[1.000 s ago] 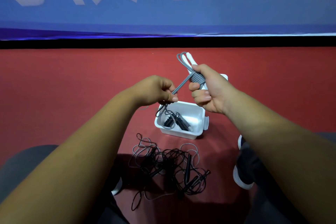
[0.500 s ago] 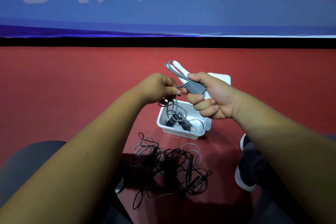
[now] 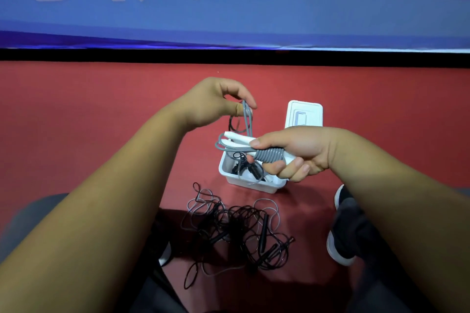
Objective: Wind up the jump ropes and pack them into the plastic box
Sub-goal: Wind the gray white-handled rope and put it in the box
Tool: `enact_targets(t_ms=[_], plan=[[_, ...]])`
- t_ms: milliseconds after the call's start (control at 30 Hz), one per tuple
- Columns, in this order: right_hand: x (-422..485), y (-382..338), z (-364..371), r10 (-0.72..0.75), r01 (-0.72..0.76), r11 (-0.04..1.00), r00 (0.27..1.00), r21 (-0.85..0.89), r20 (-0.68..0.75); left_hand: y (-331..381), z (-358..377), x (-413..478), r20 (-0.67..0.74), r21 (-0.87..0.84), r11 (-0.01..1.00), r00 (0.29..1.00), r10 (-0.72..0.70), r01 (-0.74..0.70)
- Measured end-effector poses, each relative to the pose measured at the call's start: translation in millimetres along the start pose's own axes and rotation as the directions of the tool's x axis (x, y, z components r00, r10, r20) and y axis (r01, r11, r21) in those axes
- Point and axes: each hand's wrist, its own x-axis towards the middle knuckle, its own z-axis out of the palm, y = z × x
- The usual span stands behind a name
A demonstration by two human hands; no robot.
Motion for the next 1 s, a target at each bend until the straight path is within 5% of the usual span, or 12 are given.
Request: enact_targets(t_ms=[233,400,533,1000], plan=[[10,2,-4,-0.093,0.156,0.974,0.936,0.163,-0.341,10,-2,0,-0.018,0.415,0.901,0.989,0.146,-0.125],[17,0,-12,-0.17,0.352,0.867,0.874,0.353,-0.454,4,1,0,0.008,0.559,0.825,0.996,0.094,-0.082],[20,-2,-16,-0.169,0.425,0.795,0.84,0.433,-0.515,-3,12,3,0.038,0.547,0.837,0.999,-0.016,-0.007],[21,-5,-17,-0.109,0.425,0.807,0.79,0.41,-0.604,-28,38,9,0.042,0.281,0.93,0.965,-0.26,0.238]])
